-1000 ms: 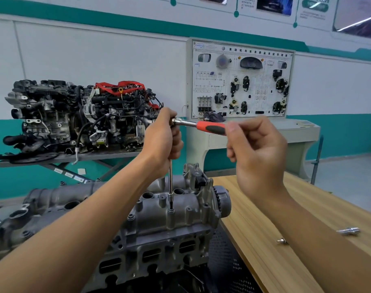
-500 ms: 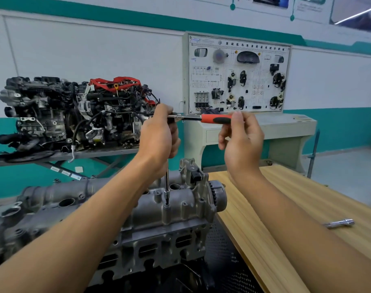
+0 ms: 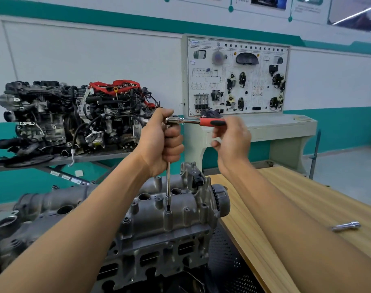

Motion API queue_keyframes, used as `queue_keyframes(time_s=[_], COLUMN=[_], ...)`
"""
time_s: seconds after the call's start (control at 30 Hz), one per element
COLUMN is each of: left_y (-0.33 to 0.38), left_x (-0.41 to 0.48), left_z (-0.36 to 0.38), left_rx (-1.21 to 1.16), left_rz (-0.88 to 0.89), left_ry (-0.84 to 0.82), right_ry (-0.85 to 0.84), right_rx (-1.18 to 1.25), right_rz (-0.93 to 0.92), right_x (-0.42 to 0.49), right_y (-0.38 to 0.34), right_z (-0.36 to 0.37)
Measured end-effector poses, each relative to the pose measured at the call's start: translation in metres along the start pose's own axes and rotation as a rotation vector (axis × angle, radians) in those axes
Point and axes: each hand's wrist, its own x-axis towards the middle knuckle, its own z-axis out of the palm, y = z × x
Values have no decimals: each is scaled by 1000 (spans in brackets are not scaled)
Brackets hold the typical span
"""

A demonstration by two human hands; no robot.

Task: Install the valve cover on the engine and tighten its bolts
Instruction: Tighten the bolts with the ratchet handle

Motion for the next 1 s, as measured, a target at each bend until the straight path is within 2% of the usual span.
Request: queue_keyframes(time_s=[0.1,0.27,0.53,0.83,0.93,1.0], left_y=[-4,-4,-1,-2,-4,-4], left_x=[1,-2,-7,-14,-17,-15], left_z=[8,15,21,21,21,22], left_rx=[67,129,155,129,136,166], left_rz=[70,118,152,177,202,193], left_ry=[118,178,216,272,273,279], right_ry=[113,45,-94,-215,-100,-91], right_rx=[36,-75,-139,-280,-362,-371], right_rz=[-256,-557,-789,-899,-702,-539], right_x=[-33,-86,-110,-70,-39,-25], right_y=[-21,-42,-42,-43,-41,-37], right_z=[-2,3,5,-4,-11,-16])
